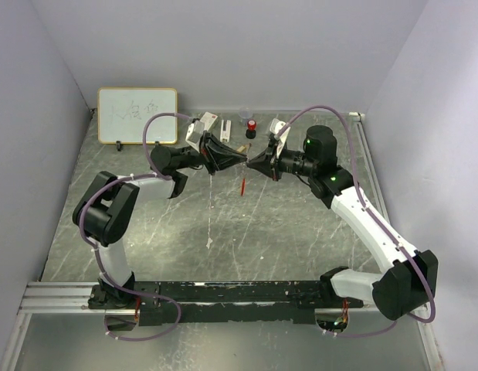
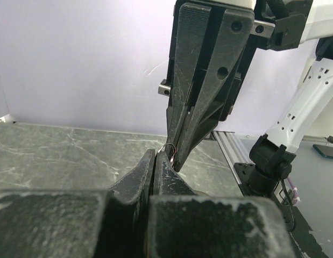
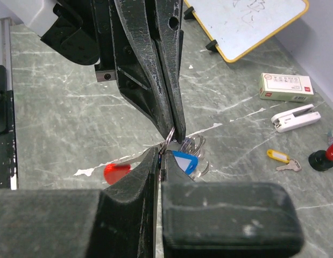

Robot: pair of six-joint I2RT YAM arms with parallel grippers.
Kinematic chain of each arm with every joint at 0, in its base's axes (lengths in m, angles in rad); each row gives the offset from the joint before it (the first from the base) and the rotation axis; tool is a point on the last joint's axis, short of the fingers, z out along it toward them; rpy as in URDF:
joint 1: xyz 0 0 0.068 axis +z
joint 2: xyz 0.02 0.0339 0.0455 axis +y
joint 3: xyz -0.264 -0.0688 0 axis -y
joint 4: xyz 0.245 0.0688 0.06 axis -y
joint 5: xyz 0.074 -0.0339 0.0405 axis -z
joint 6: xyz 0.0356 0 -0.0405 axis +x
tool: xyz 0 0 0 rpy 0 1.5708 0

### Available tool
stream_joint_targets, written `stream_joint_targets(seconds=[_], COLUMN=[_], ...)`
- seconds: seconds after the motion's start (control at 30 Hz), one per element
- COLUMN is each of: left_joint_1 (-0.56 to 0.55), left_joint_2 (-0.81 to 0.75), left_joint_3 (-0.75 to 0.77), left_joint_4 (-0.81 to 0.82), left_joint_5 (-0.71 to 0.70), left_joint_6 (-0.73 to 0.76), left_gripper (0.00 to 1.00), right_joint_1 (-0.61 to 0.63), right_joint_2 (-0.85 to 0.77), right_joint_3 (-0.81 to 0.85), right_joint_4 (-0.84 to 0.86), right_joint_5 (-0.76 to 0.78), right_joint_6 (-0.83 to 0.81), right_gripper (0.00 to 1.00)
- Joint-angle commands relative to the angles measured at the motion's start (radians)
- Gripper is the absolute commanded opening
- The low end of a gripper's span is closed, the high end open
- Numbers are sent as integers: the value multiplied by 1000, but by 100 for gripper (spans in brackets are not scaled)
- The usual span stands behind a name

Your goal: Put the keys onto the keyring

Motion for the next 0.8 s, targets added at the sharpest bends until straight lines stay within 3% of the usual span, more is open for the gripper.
stream_joint_targets(seconds=[0.0, 0.4, 0.77], left_joint_1=[0, 3, 11], left_joint_2=[-7, -38, -47], left_joint_3=[19, 57, 113], left_joint_4=[276, 276, 276], left_joint_5=[-67, -92, -132], left_joint_6=[-35, -66, -114], left_gripper=[7, 7, 7], right_joint_1=[3, 3, 3], right_joint_2=[0, 5, 73], right_joint_3=[-11, -35, 15], right_joint_4=[72, 118, 162], right_joint_5=[-43, -25, -37], right_joint_6=[31, 50, 73], right_gripper=[0, 2, 12])
